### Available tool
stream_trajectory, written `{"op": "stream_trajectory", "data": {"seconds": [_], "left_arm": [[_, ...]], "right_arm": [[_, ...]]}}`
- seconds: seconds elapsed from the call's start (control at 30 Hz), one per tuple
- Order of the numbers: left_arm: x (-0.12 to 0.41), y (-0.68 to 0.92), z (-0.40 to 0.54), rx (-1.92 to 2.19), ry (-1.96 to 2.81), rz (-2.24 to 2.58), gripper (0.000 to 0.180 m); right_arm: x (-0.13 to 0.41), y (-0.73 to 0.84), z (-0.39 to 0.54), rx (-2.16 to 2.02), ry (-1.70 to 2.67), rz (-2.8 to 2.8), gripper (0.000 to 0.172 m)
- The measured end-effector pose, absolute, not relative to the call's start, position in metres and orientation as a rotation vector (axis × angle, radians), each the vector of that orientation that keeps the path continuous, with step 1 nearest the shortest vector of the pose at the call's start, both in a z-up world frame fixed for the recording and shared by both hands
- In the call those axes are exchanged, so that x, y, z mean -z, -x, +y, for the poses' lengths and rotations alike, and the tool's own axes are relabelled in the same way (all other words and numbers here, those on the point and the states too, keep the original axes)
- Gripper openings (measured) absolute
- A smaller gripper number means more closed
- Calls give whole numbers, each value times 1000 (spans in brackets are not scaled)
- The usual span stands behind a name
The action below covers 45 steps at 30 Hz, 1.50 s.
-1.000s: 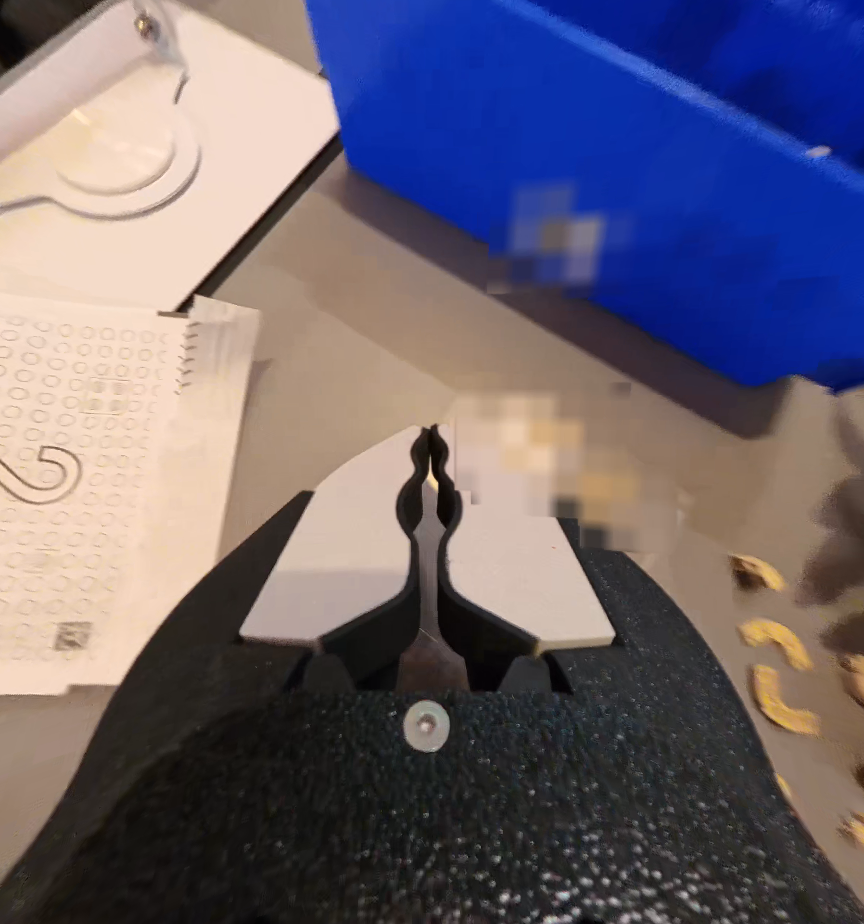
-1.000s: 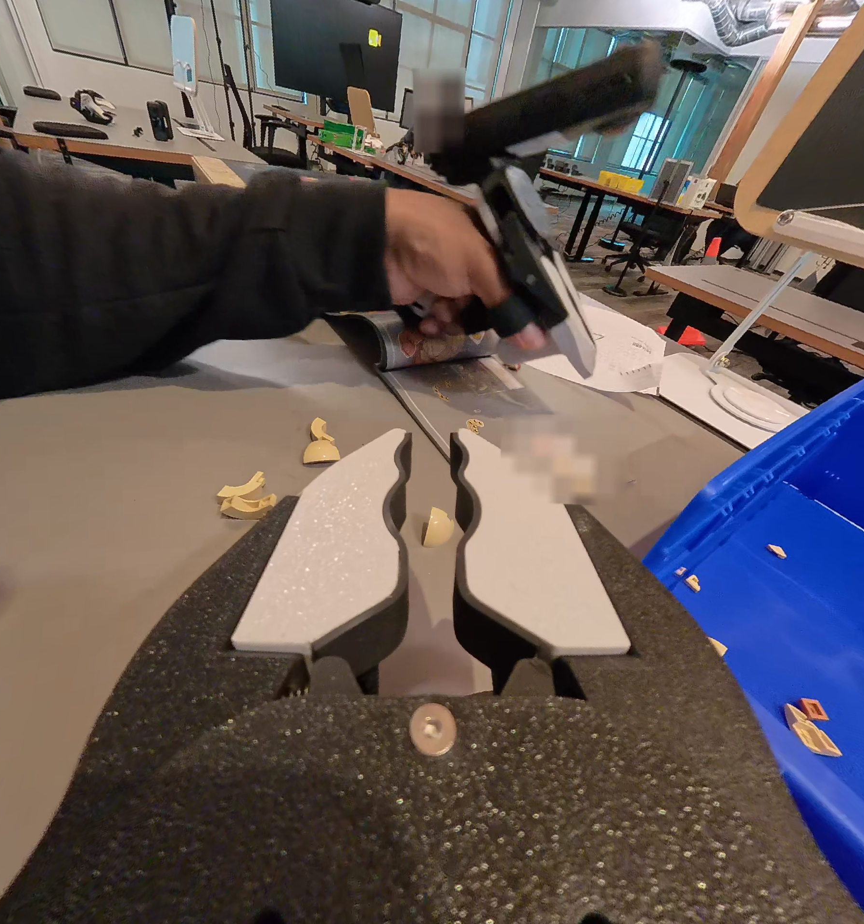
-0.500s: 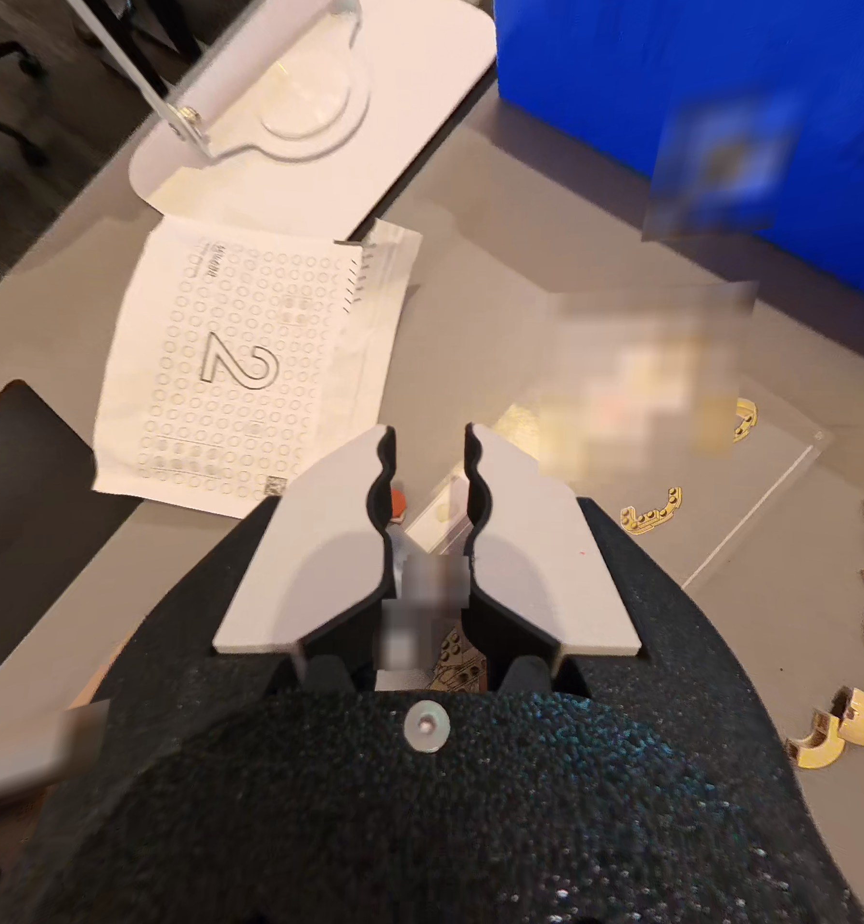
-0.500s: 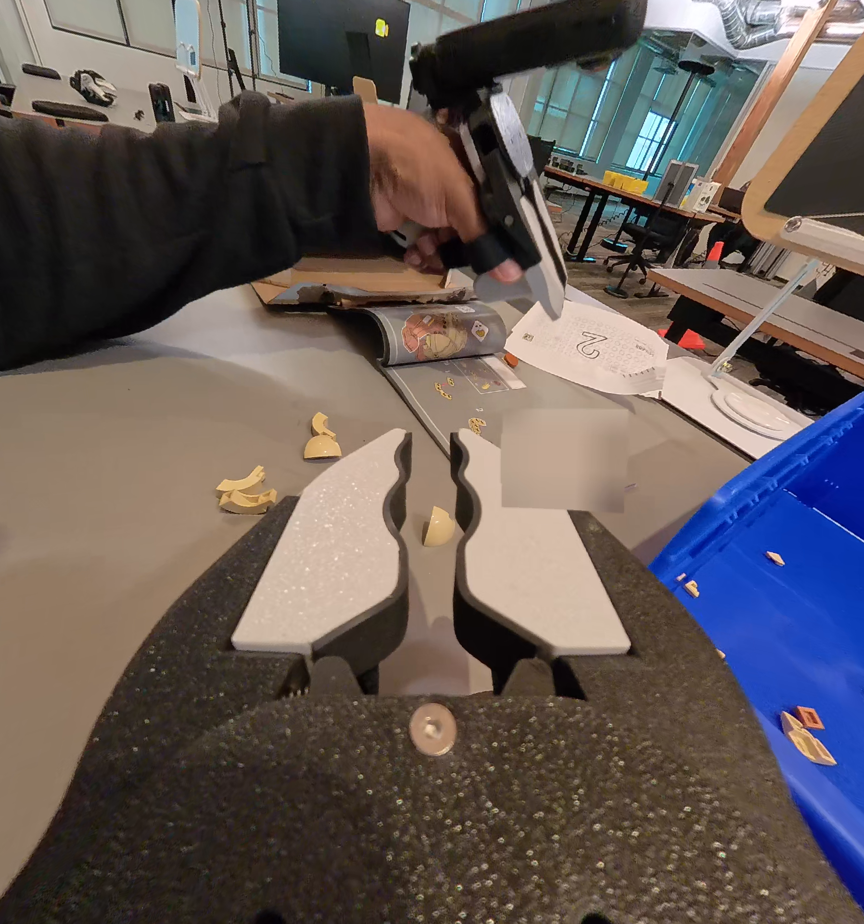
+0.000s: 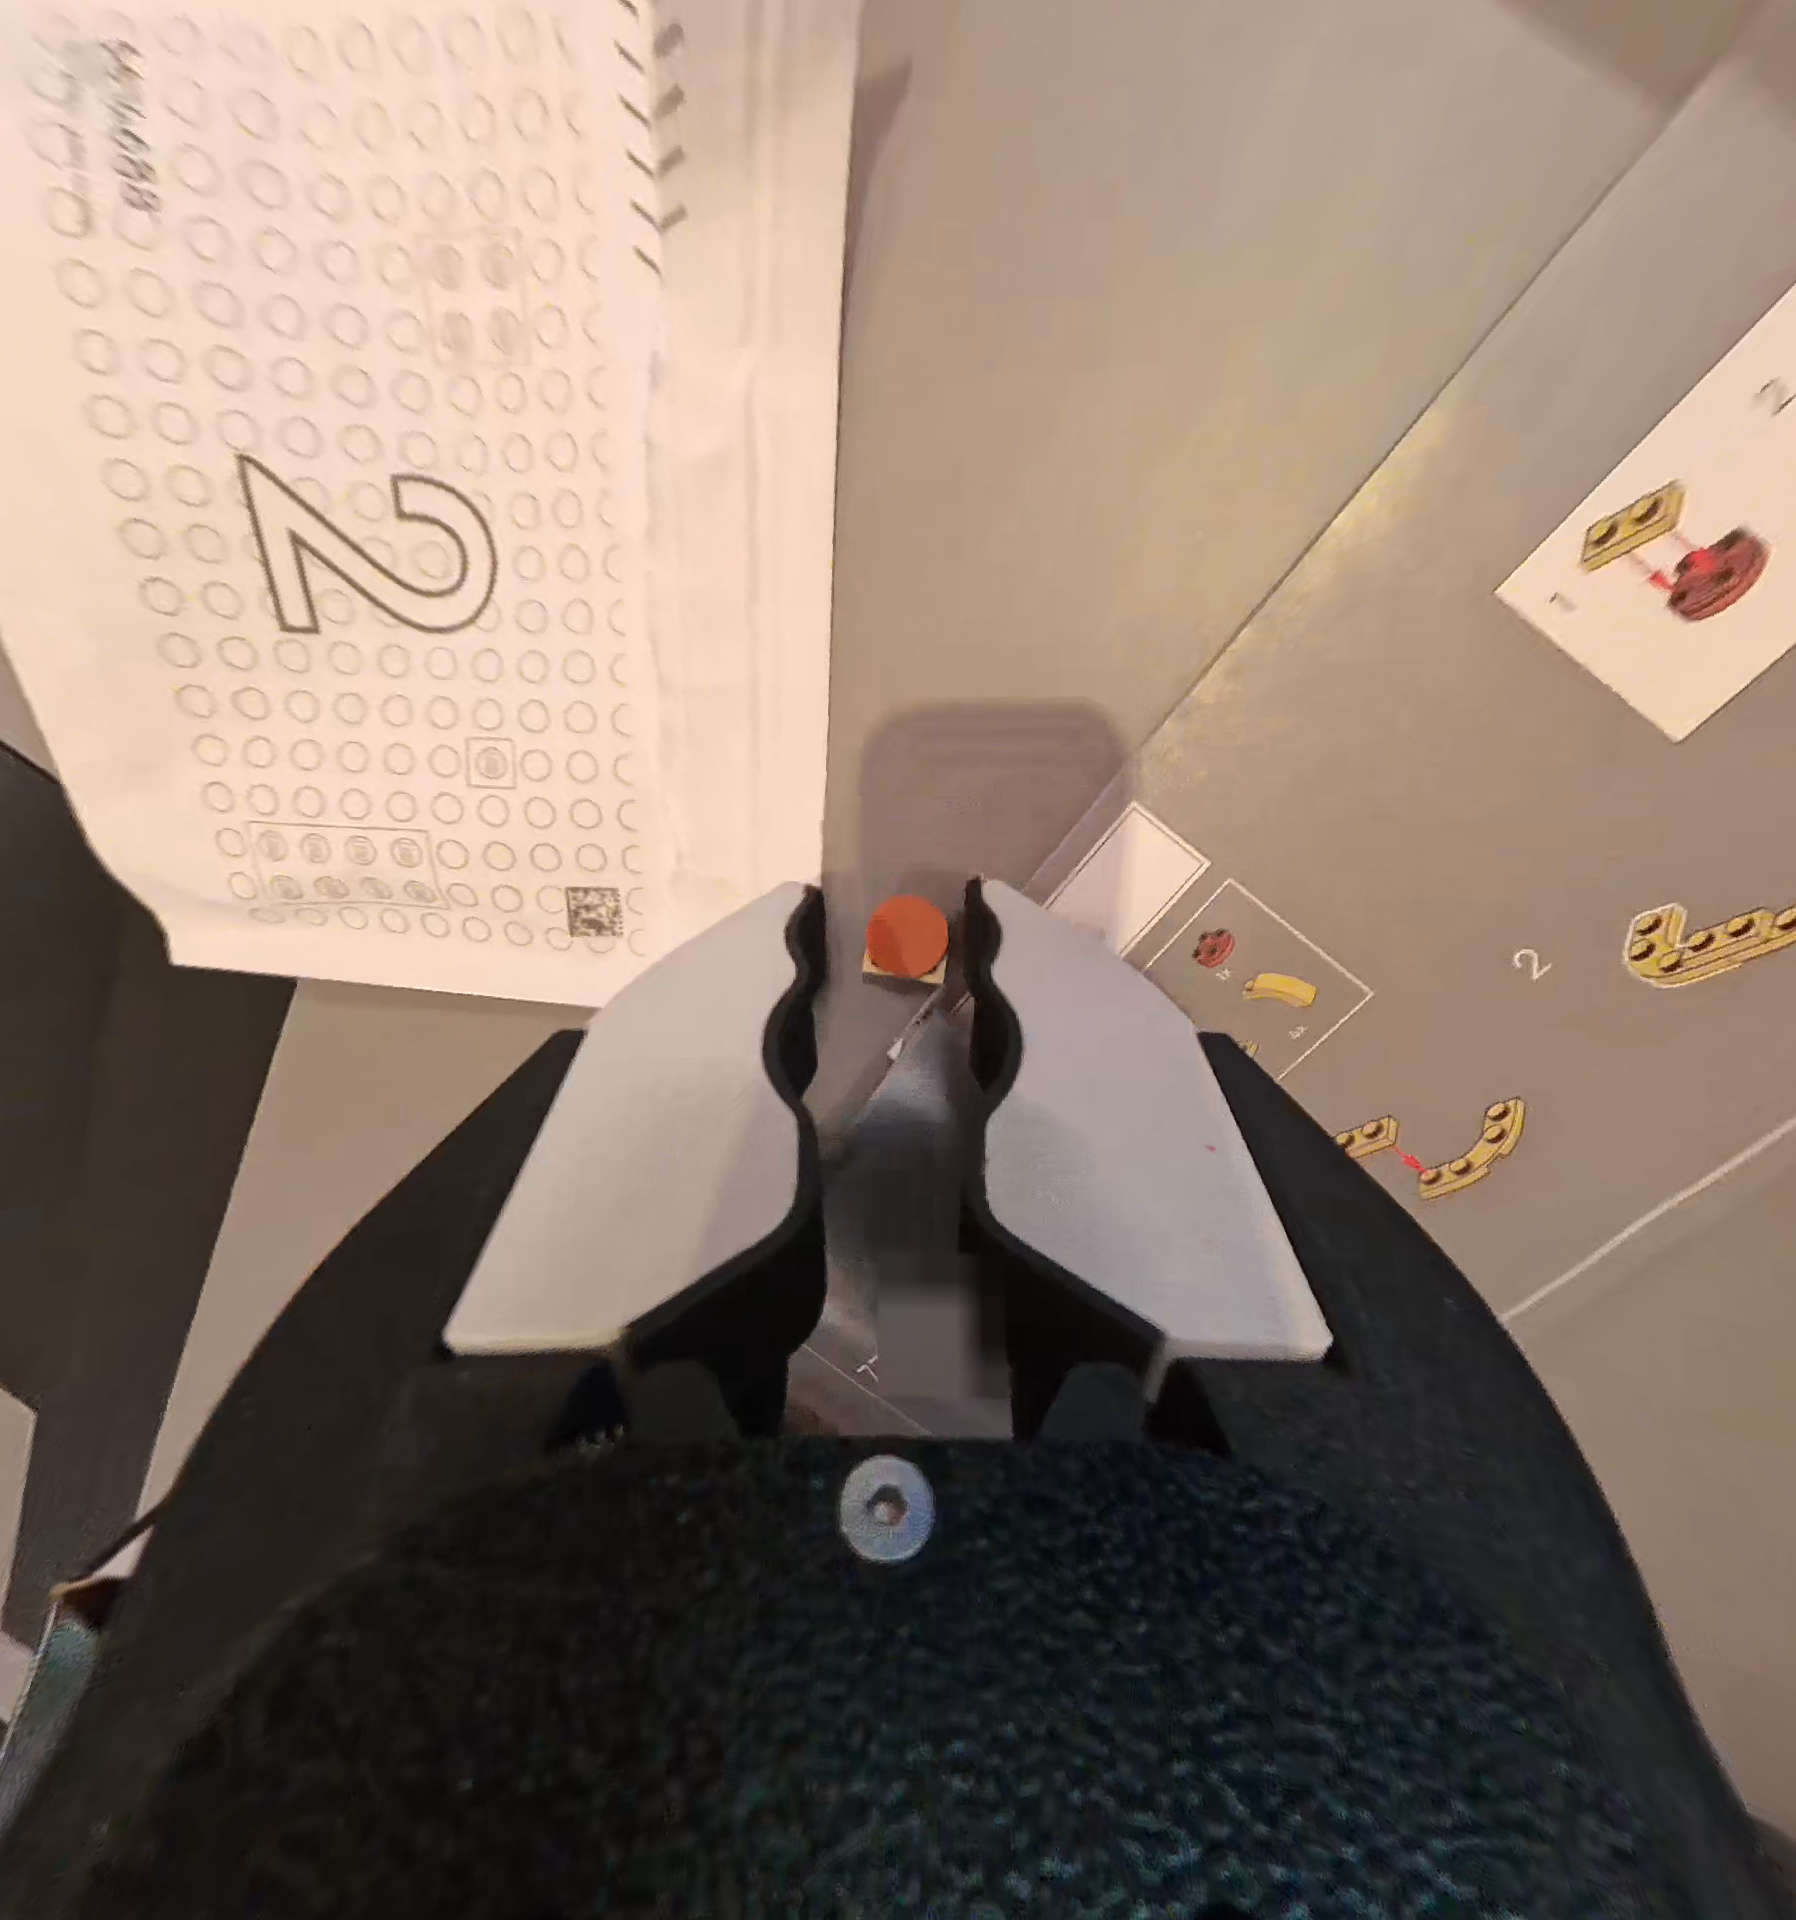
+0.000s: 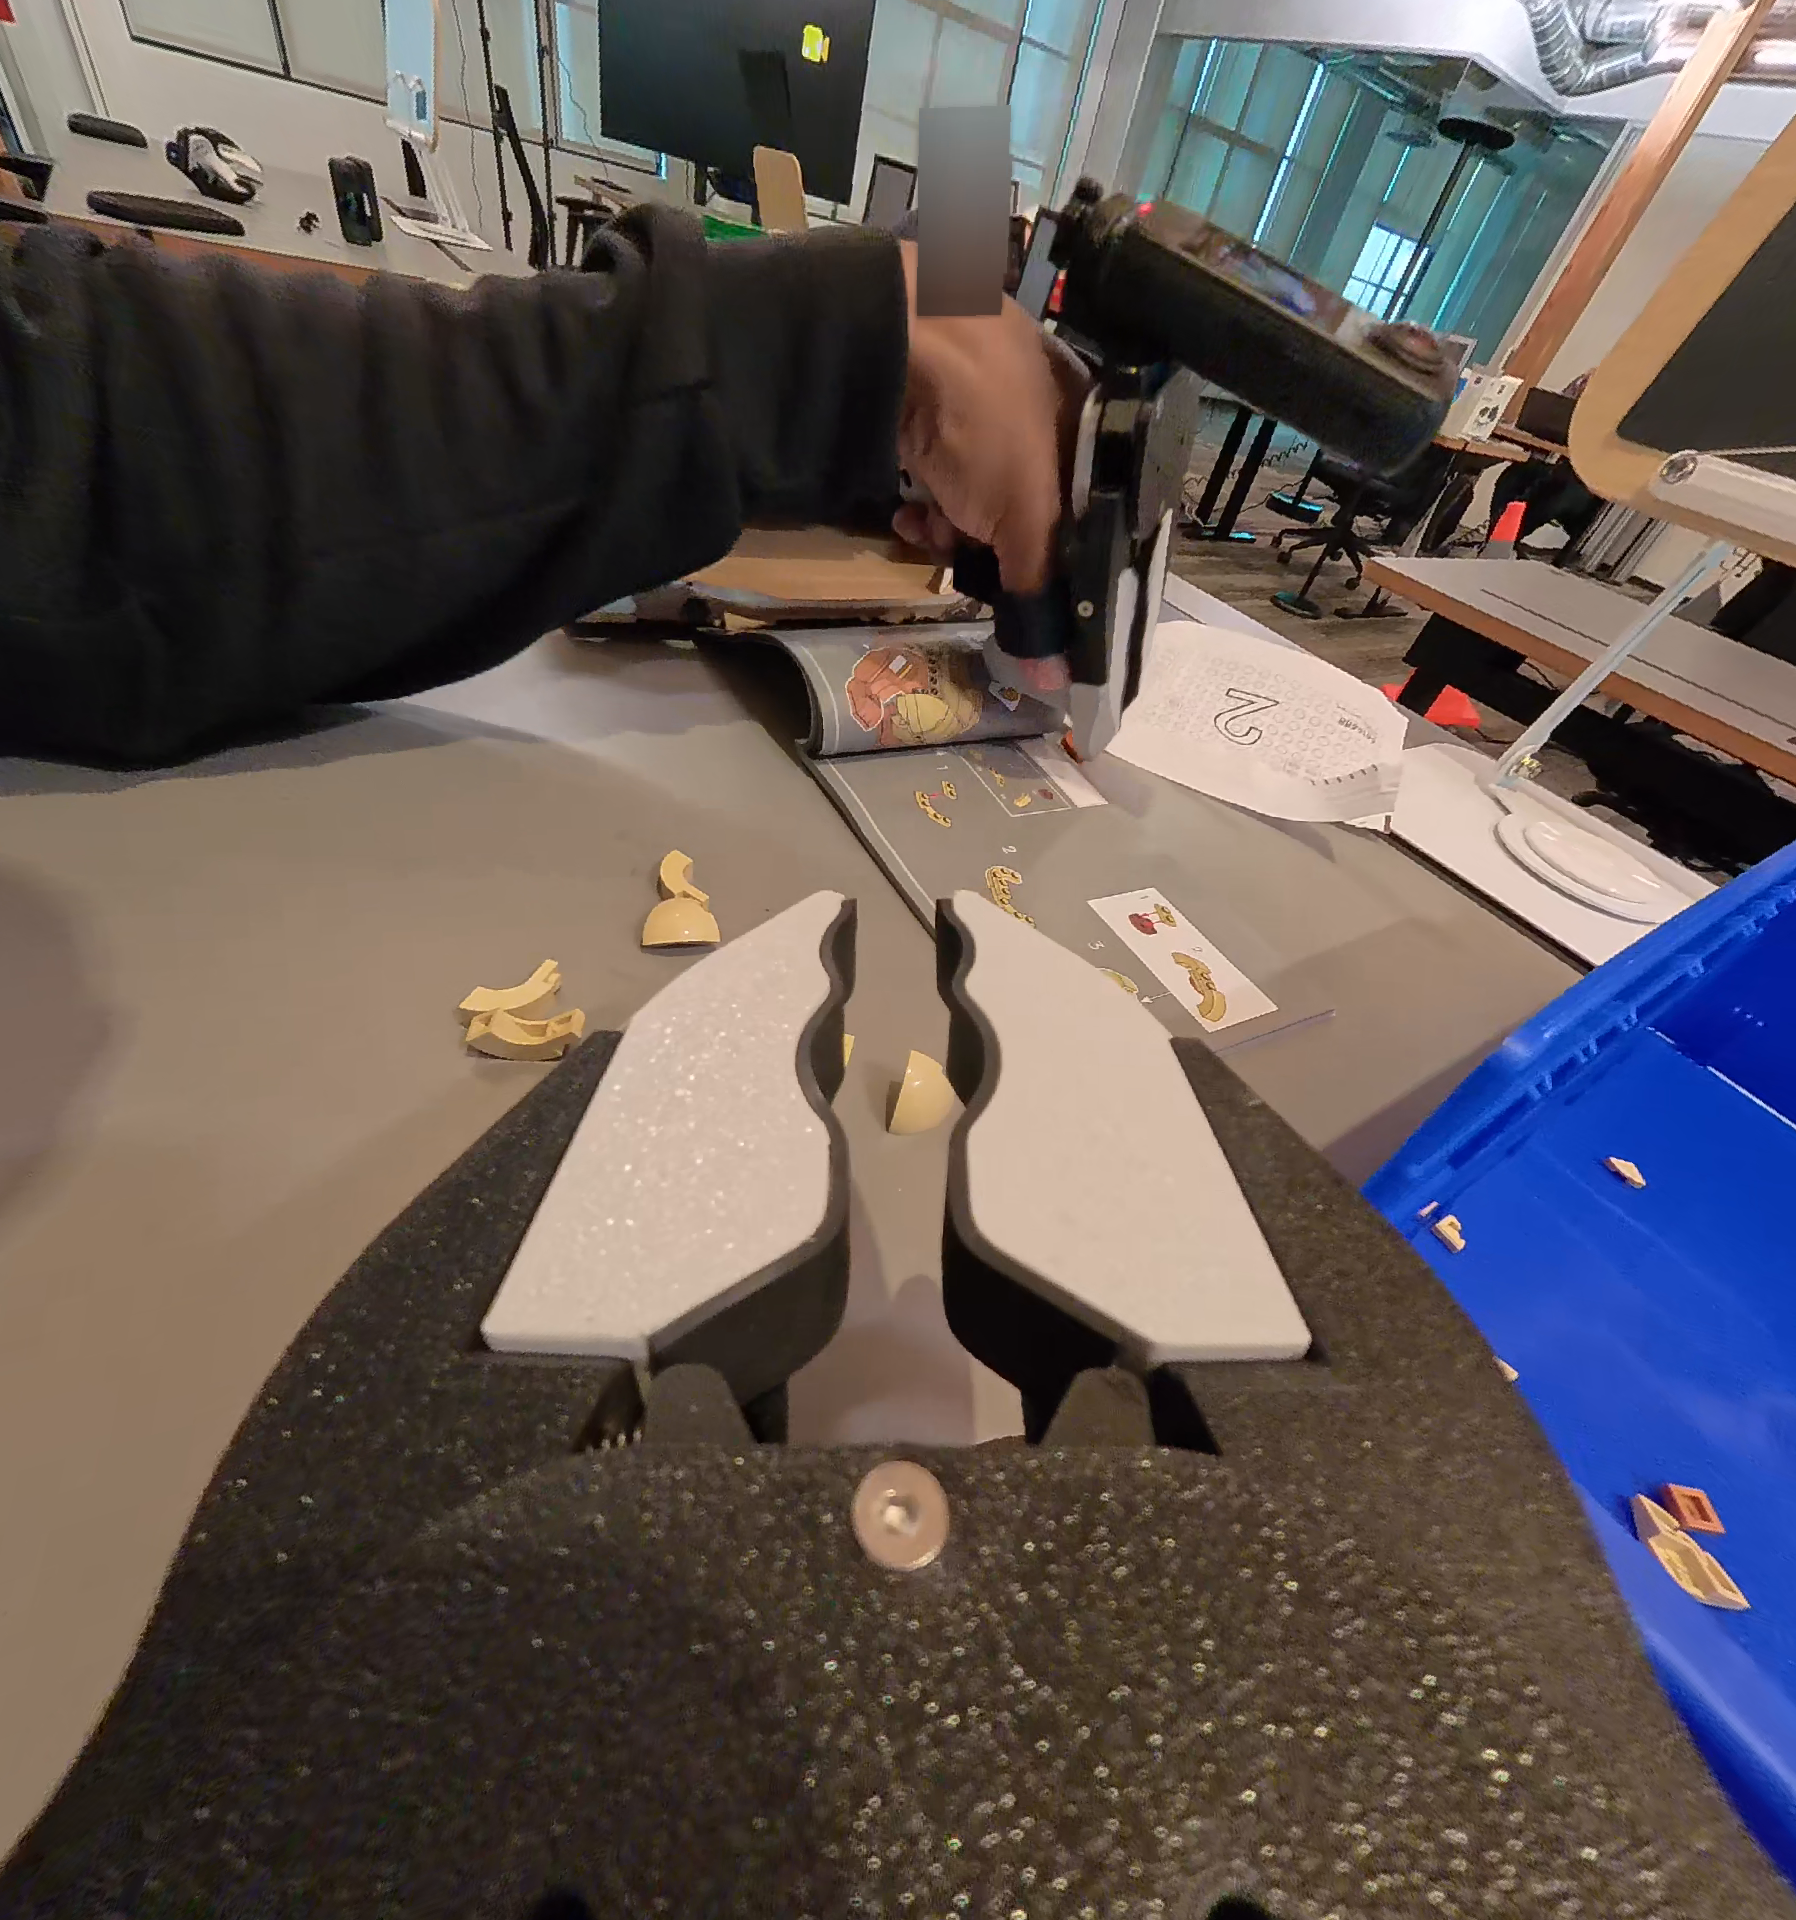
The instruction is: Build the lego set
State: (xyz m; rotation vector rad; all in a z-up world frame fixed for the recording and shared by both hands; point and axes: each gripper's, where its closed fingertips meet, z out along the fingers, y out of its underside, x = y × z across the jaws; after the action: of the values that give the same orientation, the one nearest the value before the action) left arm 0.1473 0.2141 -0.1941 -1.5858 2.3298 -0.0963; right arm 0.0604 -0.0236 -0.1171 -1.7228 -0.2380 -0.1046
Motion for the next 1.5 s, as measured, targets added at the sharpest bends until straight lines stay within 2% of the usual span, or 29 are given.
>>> {"op": "stream_trajectory", "data": {"seconds": [0.33, 0.5, 1.1, 1.33, 1.5], "left_arm": [[200, -137, 219, 97, 1656, 2373, 21], [202, -136, 216, 207, 1685, 2390, 15], [197, -143, 211, 516, 1759, 2355, 15], [157, -156, 186, 696, 1600, 2277, 15], [95, -139, 116, 1241, 1385, 2159, 15]], "right_arm": [[118, -57, -24, 115, 1724, -268, 14], [118, -57, -24, 110, 1726, -263, 14], [118, -58, -24, 100, 1723, -255, 14], [117, -58, -24, 97, 1719, -251, 14], [116, -61, -24, 112, 1709, -239, 15]]}}
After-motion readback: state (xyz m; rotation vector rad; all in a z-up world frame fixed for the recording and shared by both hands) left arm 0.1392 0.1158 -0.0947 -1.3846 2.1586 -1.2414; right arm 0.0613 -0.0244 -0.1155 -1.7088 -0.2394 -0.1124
